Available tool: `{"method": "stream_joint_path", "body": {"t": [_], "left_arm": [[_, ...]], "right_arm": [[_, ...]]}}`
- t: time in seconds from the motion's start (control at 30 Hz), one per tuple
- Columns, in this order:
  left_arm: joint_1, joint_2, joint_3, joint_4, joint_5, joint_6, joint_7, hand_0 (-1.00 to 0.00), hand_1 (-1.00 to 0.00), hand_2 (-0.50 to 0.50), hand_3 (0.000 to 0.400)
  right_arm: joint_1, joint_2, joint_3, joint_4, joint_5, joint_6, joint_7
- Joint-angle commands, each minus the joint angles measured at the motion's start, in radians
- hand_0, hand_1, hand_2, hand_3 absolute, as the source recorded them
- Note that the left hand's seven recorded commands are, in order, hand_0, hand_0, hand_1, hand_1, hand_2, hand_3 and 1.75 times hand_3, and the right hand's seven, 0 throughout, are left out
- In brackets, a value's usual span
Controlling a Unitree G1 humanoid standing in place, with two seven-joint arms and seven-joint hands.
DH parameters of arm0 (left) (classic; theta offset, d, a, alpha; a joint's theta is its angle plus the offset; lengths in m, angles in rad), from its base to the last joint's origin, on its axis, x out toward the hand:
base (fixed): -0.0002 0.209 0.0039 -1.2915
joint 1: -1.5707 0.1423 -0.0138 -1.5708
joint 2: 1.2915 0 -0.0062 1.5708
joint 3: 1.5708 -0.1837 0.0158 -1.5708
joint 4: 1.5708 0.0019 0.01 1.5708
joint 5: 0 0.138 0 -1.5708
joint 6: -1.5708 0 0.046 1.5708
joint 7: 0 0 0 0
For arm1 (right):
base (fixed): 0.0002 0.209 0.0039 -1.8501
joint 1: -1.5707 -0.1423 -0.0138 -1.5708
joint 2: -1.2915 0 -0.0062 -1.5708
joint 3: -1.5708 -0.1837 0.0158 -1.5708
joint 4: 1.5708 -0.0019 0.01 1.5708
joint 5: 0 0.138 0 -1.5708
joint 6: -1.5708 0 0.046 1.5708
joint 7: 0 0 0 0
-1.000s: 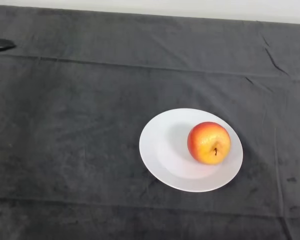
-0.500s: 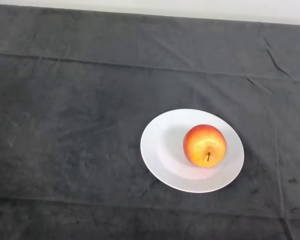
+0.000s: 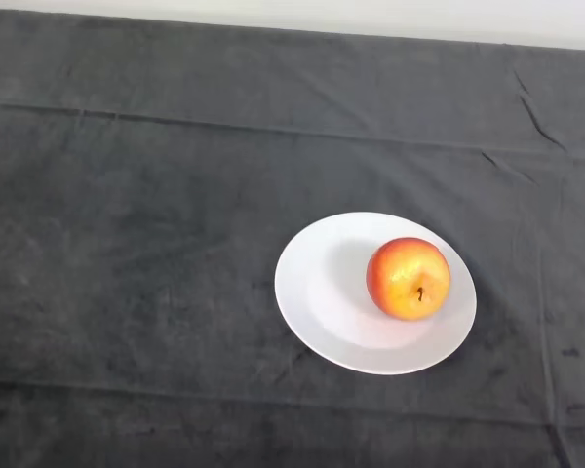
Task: Move the apple to the plate
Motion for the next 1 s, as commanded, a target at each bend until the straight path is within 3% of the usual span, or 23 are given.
{"method": "stream_joint_path", "body": {"t": [0.03,1.0], "left_arm": [[-0.01,0.052,0.014,0.036,0.008,-0.004,0.01,0.0,0.0,0.0,0.0],[-0.021,0.036,0.025,0.043,0.046,-0.006,-0.007,0.0,0.0,0.0,0.0]], "right_arm": [[0.101,0.156,-0.0163,0.122,0.0186,0.078,-0.0009],[0.104,0.156,-0.0213,0.123,0.0128,0.075,-0.0015]]}}
